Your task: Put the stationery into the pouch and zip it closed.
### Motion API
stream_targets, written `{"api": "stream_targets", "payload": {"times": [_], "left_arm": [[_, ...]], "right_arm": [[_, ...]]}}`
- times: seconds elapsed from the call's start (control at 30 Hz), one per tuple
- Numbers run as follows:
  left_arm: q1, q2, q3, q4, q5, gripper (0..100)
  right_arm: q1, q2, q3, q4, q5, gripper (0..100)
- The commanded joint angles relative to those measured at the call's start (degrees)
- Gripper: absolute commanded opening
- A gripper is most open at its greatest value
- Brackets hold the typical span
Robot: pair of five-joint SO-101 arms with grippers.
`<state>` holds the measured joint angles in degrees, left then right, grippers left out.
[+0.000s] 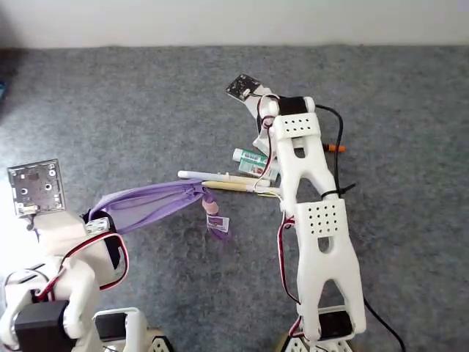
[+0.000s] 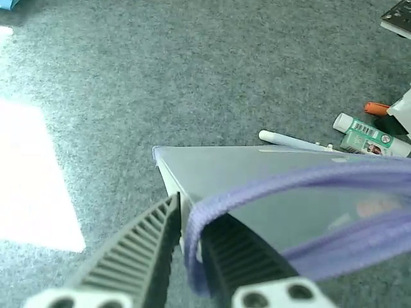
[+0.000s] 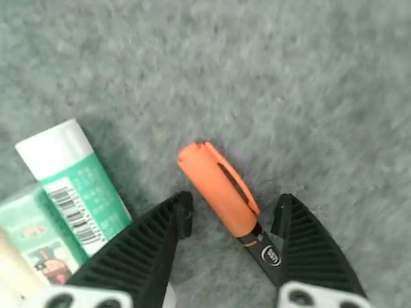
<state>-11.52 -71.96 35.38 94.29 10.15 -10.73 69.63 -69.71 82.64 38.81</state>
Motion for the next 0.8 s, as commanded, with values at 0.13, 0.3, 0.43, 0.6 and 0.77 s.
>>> {"api": "stream_targets", "payload": {"times": [0.13, 0.3, 0.43, 0.6, 0.77], "left_arm": [[-0.44, 0.00, -2.77, 0.09, 1.14, 1], [-0.44, 0.62, -2.77, 0.18, 1.23, 1], [-0.26, 0.62, -2.77, 2.90, 5.71, 1], [-0.35, 0.62, -3.12, 4.22, 7.38, 1], [-0.35, 0.62, -3.03, 4.13, 7.56, 1]], "right_arm": [[0.48, 0.31, -4.66, 1.63, 4.40, 2.6], [1.63, -4.53, -8.00, 6.02, 4.31, 0.8], [1.63, -8.04, -13.80, 16.84, 4.22, 0.8], [3.12, -12.88, -18.81, 20.44, -1.85, 0.8], [3.12, -24.48, -11.34, 20.53, -5.01, 0.8]]}}
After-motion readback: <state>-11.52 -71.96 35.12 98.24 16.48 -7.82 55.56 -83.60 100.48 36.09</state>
